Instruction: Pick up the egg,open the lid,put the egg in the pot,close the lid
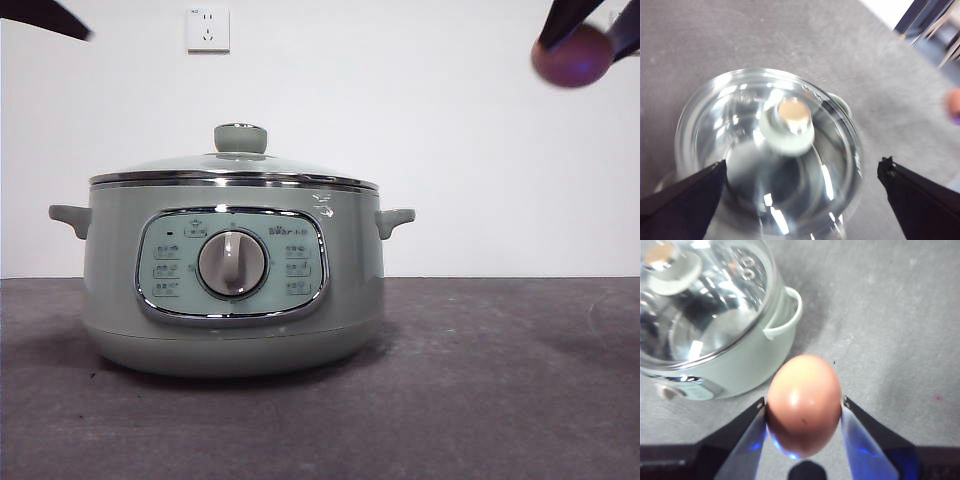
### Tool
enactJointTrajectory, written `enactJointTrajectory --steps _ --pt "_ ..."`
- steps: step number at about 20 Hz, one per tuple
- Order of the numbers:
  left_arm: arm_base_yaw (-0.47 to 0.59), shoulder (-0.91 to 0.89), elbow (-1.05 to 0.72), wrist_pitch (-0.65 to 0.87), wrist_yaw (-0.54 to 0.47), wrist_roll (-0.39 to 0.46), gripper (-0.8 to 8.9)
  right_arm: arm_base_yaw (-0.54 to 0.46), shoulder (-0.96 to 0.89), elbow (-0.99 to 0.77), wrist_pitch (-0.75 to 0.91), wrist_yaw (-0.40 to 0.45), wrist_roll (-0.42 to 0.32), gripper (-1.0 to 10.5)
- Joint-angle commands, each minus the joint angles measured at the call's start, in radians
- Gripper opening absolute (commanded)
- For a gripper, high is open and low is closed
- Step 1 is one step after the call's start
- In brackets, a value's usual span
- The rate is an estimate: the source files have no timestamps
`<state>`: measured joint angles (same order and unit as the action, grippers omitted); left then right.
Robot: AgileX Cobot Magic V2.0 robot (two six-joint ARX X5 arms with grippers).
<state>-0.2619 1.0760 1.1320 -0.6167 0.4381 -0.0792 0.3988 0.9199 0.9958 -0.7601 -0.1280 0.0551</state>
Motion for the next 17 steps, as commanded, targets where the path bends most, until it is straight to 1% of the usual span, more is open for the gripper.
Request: enactJointTrajectory --steps 1,3,6,11,14,15,16,17 --pt "-0.07 0.107 0.061 0.025 -0.084 0.004 5.97 0.001 -0.039 0.0 -0.011 -0.004 -0.008 -0.2" --pt "-0.122 0.207 0.122 0.025 -0.151 0.006 5.97 0.001 -0.058 0.0 -0.027 -0.004 -0.008 -0.2" --pt "-0.187 0.326 0.178 0.03 -0.247 0.031 5.97 0.001 -0.064 0.0 -0.039 -0.004 -0.008 -0.2" --pt "-0.24 0.431 0.18 0.071 -0.335 0.031 5.97 0.001 -0.063 0.0 -0.034 -0.004 -0.008 -0.2" --pt "-0.251 0.447 0.18 0.094 -0.358 0.031 5.95 0.001 -0.063 0.0 -0.034 -0.004 -0.008 -0.2" --pt "-0.254 0.45 0.18 0.093 -0.373 0.031 5.86 0.001 -0.063 0.0 -0.034 -0.003 -0.008 -0.2" --pt "-0.258 0.454 0.18 0.089 -0.384 0.031 5.54 0.001 -0.063 0.0 -0.034 -0.003 -0.008 -0.2" --pt "-0.261 0.46 0.18 0.084 -0.383 0.031 4.88 0.001 -0.063 0.0 -0.033 -0.004 -0.008 -0.2"
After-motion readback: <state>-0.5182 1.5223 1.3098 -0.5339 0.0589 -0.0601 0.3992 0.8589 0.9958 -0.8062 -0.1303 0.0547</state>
